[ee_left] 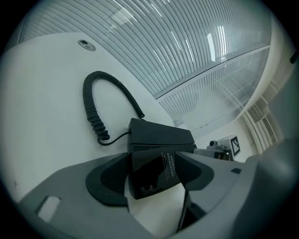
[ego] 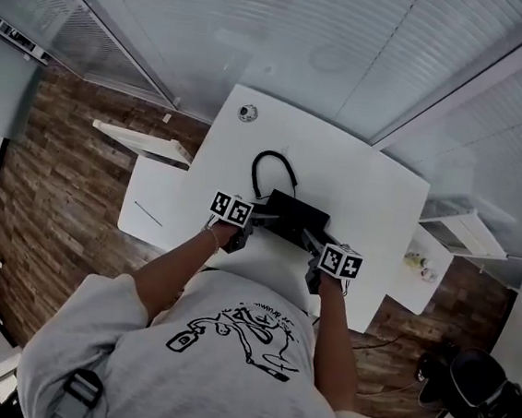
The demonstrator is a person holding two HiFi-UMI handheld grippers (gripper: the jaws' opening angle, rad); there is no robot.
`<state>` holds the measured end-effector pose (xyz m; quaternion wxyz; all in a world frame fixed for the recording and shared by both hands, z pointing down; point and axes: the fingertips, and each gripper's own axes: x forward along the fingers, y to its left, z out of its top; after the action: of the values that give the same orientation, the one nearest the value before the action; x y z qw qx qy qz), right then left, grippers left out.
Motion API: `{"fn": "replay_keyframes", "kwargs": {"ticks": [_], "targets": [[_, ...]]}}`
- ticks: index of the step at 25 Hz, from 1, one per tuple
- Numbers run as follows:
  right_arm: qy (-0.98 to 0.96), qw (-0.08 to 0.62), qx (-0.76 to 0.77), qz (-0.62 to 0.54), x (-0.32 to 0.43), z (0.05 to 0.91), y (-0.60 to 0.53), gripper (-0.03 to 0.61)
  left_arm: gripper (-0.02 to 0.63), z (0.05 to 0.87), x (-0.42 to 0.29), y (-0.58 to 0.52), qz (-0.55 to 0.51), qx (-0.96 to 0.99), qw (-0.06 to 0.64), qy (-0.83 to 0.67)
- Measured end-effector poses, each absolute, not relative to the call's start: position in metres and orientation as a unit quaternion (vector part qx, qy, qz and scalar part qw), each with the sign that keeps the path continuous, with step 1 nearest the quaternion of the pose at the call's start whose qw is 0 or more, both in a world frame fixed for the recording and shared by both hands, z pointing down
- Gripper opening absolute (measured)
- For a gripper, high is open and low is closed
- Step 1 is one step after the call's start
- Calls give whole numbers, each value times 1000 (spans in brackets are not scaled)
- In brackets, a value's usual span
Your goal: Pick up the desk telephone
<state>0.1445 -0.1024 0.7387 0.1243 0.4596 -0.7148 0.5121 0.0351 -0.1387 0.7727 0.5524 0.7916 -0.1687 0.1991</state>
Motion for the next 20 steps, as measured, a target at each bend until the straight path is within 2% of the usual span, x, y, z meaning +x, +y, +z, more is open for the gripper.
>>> {"fn": "replay_keyframes", "kwargs": {"ticks": [6, 20], "targets": [[-712, 118, 460, 517, 144, 738, -103, 210, 305, 774, 36, -137, 228, 803, 522, -175], [-728, 102, 463, 496, 143, 698, -106, 206, 298, 738, 35, -138, 218, 813, 508, -183]]}}
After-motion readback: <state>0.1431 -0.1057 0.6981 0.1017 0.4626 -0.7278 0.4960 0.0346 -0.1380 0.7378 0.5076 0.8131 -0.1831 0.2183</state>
